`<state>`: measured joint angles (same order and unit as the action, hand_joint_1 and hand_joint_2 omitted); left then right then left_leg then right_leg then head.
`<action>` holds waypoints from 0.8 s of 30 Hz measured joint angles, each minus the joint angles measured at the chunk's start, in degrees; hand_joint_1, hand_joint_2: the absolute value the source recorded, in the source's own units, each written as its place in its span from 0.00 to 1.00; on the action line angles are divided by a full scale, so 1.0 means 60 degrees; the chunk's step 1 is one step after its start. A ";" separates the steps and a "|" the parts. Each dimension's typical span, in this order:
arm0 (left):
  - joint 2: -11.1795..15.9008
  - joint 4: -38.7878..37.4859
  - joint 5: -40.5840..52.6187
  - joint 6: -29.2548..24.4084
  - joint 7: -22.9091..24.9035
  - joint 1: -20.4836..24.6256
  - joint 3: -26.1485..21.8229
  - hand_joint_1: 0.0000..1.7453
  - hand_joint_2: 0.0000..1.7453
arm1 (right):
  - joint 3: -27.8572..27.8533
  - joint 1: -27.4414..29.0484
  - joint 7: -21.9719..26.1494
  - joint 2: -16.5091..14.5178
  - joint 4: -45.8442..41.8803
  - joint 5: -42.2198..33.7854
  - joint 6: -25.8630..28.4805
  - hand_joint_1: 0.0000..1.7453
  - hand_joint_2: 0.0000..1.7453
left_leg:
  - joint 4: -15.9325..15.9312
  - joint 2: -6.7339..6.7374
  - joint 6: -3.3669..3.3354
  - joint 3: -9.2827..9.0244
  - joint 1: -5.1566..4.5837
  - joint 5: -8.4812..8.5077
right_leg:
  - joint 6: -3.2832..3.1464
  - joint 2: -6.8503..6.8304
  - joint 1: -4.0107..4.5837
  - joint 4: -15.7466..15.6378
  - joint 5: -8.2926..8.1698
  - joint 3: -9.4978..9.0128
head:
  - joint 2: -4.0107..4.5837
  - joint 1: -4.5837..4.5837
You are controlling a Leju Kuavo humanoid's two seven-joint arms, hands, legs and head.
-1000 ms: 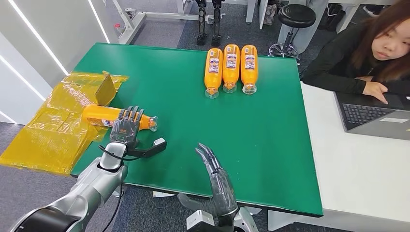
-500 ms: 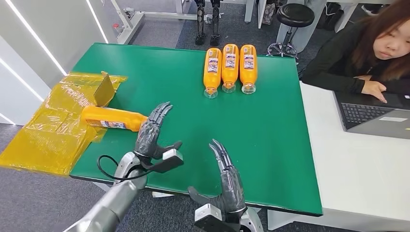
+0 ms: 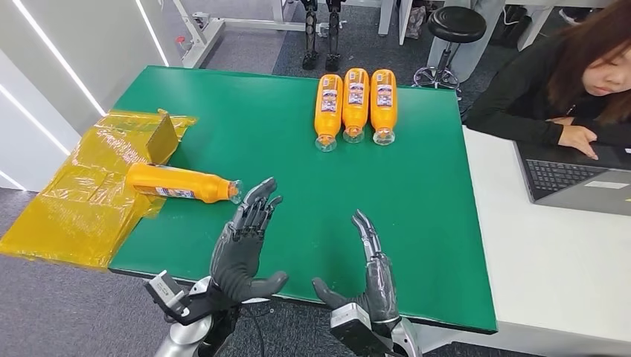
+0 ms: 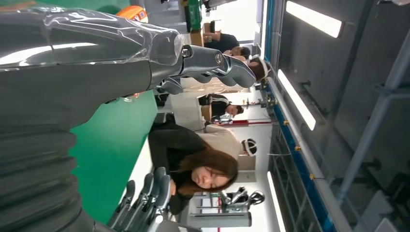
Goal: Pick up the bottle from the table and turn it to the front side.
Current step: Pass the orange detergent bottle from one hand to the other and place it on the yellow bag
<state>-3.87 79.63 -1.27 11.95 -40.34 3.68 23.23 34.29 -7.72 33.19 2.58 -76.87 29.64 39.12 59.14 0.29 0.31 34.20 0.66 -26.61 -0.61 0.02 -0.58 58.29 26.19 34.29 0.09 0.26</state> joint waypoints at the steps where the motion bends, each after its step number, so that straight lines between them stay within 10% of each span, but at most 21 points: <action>1: -0.0046 0.0096 0.0016 0.0036 0.0001 -0.0084 -0.0071 0.00 1.00 | -0.0047 0.0080 -0.0005 0.0011 -0.0098 0.0078 0.0001 0.00 1.00 | 0.0000 0.0000 0.0000 -0.0001 0.0000 0.0000 | 0.0000 -0.0001 0.0000 0.0000 0.0000 0.0000 | 0.0000 0.0000; 24: -0.0306 0.0347 0.0484 -0.0216 0.0002 -0.0584 -0.1535 0.00 1.00 | -0.2851 0.2469 -0.0680 0.0508 -0.3708 0.0986 -0.0056 0.00 1.00 | 0.0000 -0.0007 -0.0001 0.0001 0.0000 -0.0001 | 0.0002 -0.0007 0.0000 0.0000 0.0002 -0.0002 | 0.0000 0.0001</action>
<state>-5.70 81.71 1.63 10.66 -40.33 0.17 14.02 17.19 7.09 29.11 5.63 -99.12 35.55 38.79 59.14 0.25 0.30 34.20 0.66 -26.62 -0.60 -0.02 -0.58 58.29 26.21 34.28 0.09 0.27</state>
